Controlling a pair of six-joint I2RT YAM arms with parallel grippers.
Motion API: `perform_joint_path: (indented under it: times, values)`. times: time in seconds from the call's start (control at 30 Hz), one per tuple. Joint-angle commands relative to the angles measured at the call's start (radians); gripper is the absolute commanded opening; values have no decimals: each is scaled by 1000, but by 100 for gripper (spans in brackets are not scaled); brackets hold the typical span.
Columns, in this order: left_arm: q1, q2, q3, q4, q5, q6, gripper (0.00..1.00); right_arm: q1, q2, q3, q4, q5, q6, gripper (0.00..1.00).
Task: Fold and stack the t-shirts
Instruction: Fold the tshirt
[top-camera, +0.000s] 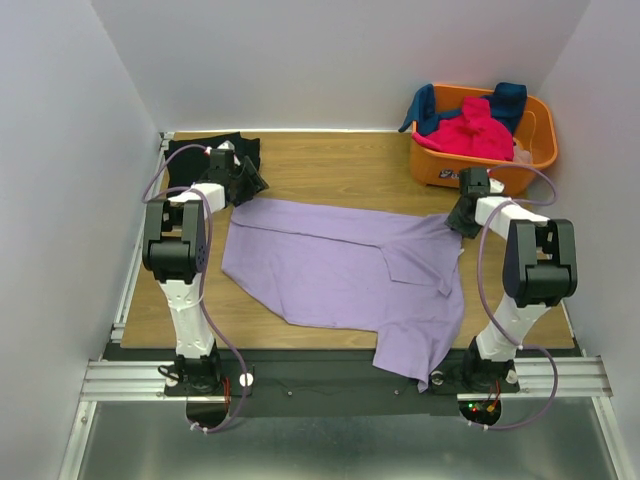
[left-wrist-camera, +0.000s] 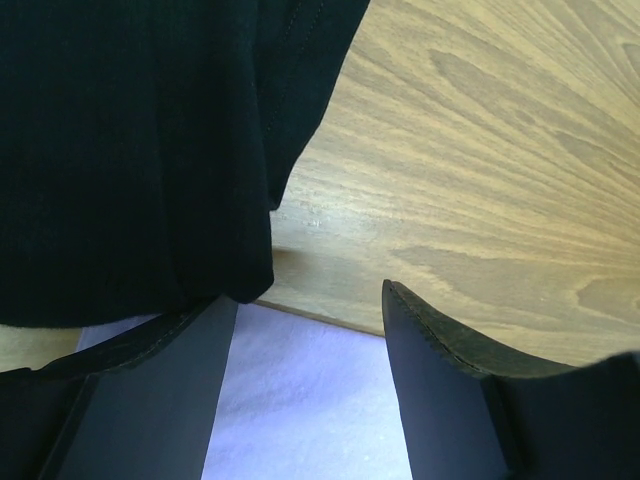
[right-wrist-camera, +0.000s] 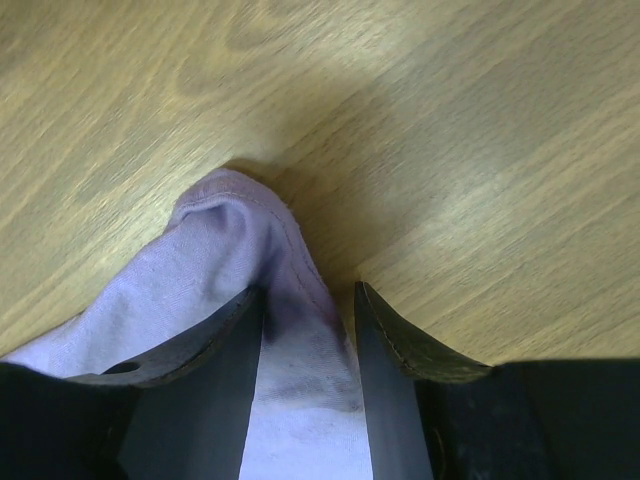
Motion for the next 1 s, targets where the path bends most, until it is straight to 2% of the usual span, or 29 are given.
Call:
perform_joint_path:
  times: [0.0,0.27,0.5,0.6,0.77,0.97]
  values:
    - [-1,-50,-73,-38,-48,22,72,-7,-20,-46,17,98,25,47]
    - [2,-67,-80,-77,-141,22,72,-12,-25,-84,1,133,40,47]
    - [0,-50,-9,-97,-158,22,72,-16,-40,-63,-13,121,28,48]
    - [0,-49,61,-127,-144,24,72,-16,-45,-17,-14,81,20,54]
    - [-4,-92,158,-144,-123,24,73,-16,-87,56,-16,-29,-10,69]
    - [-17,-184,152,-170,-104,71,73,-12,-190,65,-19,-118,-59,73]
